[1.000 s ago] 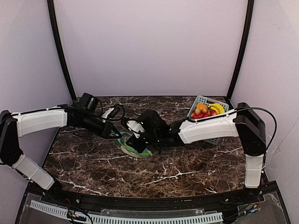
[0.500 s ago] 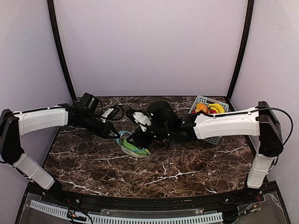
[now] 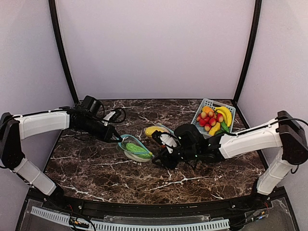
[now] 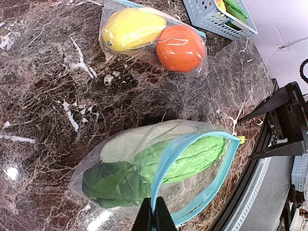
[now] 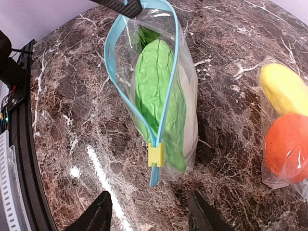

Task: Place the food in the zip-top bag and seal the zipper
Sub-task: Pass from the left arm to the right

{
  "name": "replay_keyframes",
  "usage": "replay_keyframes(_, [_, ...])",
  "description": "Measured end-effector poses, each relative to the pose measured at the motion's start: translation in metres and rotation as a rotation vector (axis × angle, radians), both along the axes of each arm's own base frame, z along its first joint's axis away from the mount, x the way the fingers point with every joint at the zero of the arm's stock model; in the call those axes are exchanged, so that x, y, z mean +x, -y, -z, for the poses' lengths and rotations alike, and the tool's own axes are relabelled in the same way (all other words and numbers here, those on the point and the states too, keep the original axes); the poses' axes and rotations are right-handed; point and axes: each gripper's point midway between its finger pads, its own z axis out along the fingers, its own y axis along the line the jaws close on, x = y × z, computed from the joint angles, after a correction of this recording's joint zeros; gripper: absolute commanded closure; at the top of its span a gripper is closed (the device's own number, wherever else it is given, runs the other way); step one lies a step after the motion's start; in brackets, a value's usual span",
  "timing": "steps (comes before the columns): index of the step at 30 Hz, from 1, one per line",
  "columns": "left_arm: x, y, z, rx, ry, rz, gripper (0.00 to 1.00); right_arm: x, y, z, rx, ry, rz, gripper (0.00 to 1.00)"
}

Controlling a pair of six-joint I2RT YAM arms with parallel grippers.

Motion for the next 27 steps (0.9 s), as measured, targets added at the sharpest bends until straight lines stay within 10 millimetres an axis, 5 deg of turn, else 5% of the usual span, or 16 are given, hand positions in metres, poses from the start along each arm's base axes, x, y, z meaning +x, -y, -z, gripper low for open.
replay_keyframes(8, [0.0,0.0,0.0,0.0,0.0,0.0,0.99,0.006,-0.007,-0.007,0.051,0.032,0.008,0.66])
replay_keyframes(21, [0.0,0.0,0.0,0.0,0.0,0.0,0.99,0.008,-0.009,0.012,0.012,0.034,-0.002,0.85])
replay_keyframes(27, [0.0,0.0,0.0,0.0,0.0,0.0,0.99,0.01,-0.01,0.014,0.008,0.038,0.002,0.87])
